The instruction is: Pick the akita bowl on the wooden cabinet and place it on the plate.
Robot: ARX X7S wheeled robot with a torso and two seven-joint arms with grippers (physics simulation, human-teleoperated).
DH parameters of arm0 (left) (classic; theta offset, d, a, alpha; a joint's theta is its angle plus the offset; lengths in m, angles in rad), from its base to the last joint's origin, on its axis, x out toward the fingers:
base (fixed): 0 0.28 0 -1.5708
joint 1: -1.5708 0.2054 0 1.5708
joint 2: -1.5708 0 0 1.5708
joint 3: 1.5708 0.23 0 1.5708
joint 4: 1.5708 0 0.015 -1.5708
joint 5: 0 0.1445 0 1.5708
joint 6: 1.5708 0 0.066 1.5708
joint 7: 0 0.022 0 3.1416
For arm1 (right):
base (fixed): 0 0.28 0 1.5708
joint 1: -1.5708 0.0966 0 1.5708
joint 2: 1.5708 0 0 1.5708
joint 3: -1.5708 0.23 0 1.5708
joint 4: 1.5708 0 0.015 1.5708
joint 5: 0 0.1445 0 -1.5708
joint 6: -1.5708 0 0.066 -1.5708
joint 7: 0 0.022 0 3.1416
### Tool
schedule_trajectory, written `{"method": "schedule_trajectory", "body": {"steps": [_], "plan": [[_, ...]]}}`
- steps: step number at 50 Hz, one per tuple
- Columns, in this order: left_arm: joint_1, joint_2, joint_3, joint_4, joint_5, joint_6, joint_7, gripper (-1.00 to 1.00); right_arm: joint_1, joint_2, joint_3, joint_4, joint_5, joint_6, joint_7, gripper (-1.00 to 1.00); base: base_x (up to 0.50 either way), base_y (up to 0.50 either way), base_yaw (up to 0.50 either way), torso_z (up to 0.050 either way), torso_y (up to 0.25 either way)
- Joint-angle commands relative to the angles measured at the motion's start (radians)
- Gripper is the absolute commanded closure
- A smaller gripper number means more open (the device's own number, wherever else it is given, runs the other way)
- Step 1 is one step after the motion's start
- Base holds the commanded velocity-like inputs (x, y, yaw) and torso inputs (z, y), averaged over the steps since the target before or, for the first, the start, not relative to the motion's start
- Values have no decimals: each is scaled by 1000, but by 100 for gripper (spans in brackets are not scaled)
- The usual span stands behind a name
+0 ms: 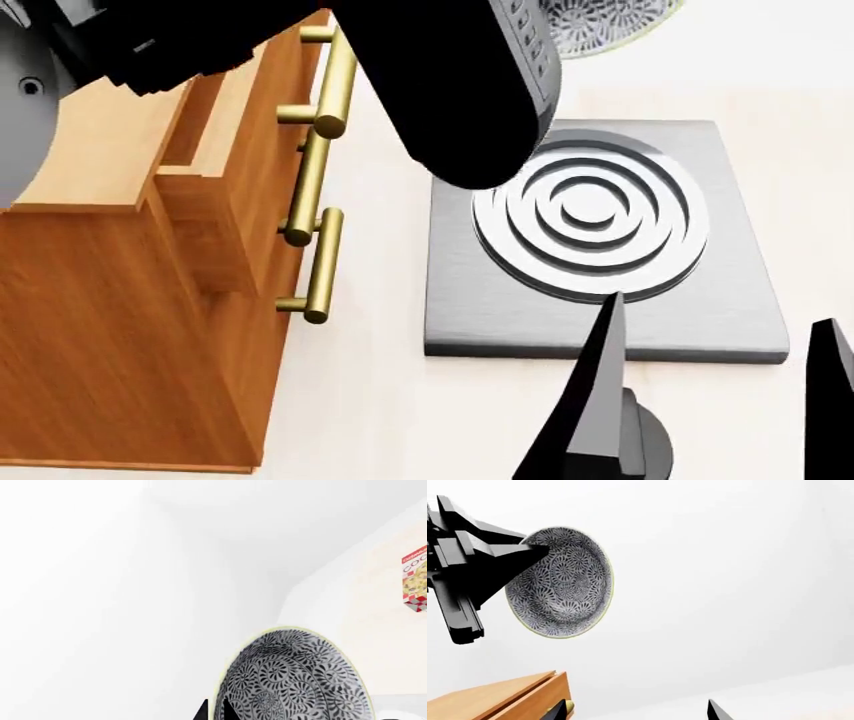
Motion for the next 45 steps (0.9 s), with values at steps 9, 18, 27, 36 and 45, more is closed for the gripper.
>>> {"method": "schedule_trajectory", "body": {"steps": [9,18,27,36,45], "plan": [[76,-38,15,74,-6,41,2,100,11,26,-23,6,0,-25,23,-100,0,0,0,0,0],[104,-56,5,96,-27,59,13,100,17,33,-34,8,1,-31,31,-100,0,0,0,0,2],[123,-53,11,91,-23,72,-2,100,19,46,-38,7,4,-42,42,-100,0,0,0,0,0],[148,-49,18,69,-21,101,-8,100,25,55,-48,8,7,-53,48,-100,0,0,0,0,0],[182,-57,32,82,-20,107,-21,100,29,60,-59,10,4,-59,53,-100,0,0,0,0,0]]}}
